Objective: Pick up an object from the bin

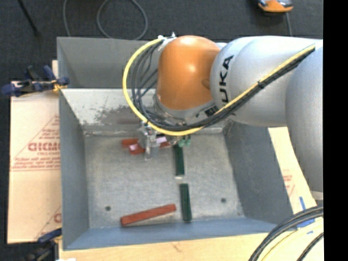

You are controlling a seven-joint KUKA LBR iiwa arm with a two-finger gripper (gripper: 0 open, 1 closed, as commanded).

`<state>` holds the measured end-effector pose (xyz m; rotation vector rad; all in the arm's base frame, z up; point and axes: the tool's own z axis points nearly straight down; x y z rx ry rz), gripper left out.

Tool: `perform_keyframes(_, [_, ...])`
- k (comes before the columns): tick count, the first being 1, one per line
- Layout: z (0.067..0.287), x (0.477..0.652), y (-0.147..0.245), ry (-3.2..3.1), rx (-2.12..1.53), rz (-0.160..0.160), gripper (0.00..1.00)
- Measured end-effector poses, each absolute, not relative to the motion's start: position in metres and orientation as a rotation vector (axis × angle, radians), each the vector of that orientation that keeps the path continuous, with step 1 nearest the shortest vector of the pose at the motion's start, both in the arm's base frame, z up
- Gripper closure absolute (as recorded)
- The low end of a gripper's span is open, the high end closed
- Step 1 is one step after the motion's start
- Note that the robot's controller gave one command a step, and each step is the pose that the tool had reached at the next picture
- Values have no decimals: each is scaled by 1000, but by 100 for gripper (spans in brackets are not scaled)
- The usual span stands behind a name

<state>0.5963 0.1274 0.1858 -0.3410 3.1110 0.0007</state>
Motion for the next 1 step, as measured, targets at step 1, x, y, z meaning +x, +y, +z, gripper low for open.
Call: perform_keyframes(1, [287,618,54,3104,-376,-6,100])
